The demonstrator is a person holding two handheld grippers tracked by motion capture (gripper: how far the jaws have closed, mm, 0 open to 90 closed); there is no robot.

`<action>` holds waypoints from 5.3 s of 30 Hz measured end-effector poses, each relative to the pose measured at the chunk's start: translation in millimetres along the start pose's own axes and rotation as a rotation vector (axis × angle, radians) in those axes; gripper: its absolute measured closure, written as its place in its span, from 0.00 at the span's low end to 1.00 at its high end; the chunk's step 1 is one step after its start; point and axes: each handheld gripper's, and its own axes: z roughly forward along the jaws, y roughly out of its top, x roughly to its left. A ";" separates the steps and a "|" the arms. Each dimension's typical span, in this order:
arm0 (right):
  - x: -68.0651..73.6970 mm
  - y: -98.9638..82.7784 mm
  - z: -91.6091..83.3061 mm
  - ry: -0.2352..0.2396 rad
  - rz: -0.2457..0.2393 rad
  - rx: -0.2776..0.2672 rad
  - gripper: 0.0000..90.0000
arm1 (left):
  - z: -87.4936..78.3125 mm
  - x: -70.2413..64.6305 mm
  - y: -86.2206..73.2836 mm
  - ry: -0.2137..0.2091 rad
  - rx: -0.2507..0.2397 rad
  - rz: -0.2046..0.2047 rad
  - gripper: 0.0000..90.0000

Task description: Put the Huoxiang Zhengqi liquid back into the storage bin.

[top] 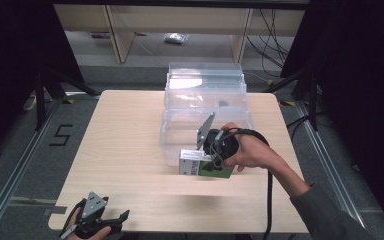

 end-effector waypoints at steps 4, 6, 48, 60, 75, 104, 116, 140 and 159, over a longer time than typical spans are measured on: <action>-6.3 -5.6 -10.6 -0.009 -0.010 -0.013 0.72 | 1.1 0.0 -0.1 -0.001 -0.012 -0.003 0.17; -8.6 -7.9 -15.5 -0.011 -0.001 -0.007 0.72 | 0.2 -0.1 0.0 0.008 0.001 -0.002 0.17; -116.2 -53.8 -16.9 -0.023 0.086 0.001 0.72 | 4.0 0.6 -1.8 0.020 -0.014 -0.026 0.17; -133.0 -69.5 7.9 -0.017 0.069 0.023 0.72 | 4.0 2.2 -2.1 0.018 0.008 -0.017 0.17; -139.2 -75.2 28.5 -0.009 0.021 0.036 0.72 | 4.6 1.2 -1.9 0.020 -0.002 -0.025 0.17; -139.2 -88.9 63.8 0.030 0.009 0.091 0.72 | 4.3 0.3 -1.6 0.030 0.005 -0.025 0.17; -139.6 -87.2 65.1 0.021 0.006 0.116 0.66 | 4.4 -0.1 -1.5 0.033 0.004 -0.021 0.17; -107.2 -86.6 5.2 -0.152 0.337 -0.165 0.34 | 3.0 -0.3 -1.0 0.040 0.002 -0.015 0.17; -68.9 -87.9 -1.1 -0.282 0.451 -0.324 0.30 | 2.0 0.0 -1.1 0.035 -0.001 -0.014 0.17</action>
